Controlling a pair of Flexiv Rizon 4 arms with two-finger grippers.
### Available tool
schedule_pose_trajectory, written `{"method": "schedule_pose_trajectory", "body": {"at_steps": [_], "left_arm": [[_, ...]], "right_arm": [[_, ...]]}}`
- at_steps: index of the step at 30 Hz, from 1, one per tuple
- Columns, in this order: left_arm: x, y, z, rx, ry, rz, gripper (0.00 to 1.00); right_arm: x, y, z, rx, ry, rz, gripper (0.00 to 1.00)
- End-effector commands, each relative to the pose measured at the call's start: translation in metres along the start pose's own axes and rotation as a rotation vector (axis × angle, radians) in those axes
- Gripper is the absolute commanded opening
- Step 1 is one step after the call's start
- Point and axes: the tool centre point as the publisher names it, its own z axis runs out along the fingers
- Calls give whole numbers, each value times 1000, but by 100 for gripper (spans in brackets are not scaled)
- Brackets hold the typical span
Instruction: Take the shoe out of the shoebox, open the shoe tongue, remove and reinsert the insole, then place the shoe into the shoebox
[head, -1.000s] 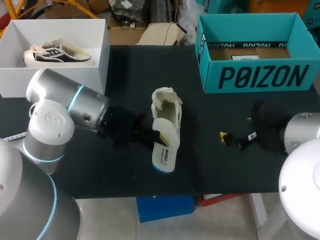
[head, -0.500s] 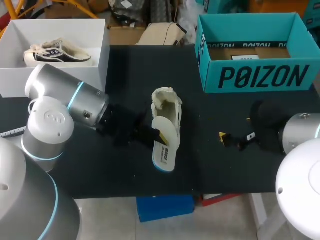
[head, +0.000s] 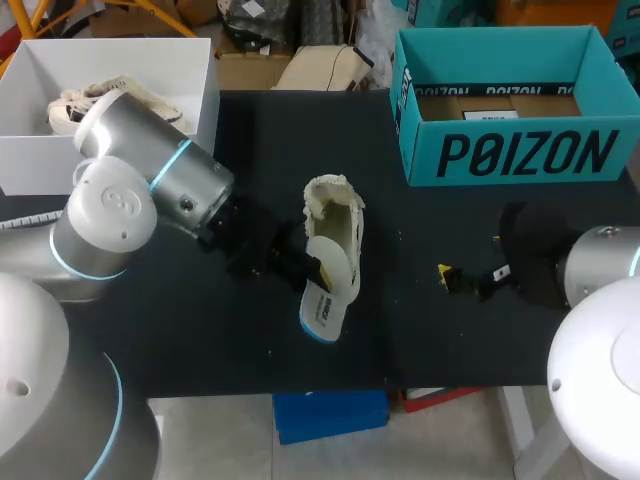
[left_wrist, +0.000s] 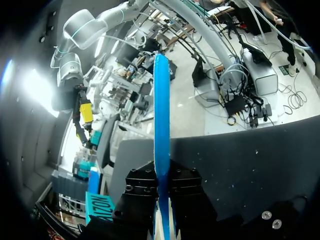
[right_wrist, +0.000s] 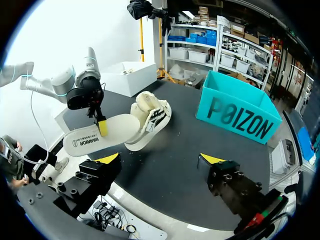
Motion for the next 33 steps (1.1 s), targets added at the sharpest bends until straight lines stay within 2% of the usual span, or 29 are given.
{"method": "schedule_pose_trajectory", "body": {"at_steps": [1,23,33], "left_arm": [[-3,12,4,2,41,-2,0],[1,62,6,-14,54,-16,0],[1,91,5,-32,69,-15,0]], "right_arm": [[1,-1,1,-2,-2,1,100],[1,-1,1,-2,-2,1,100],[1,-1,1,-2,-2,1,100]]}}
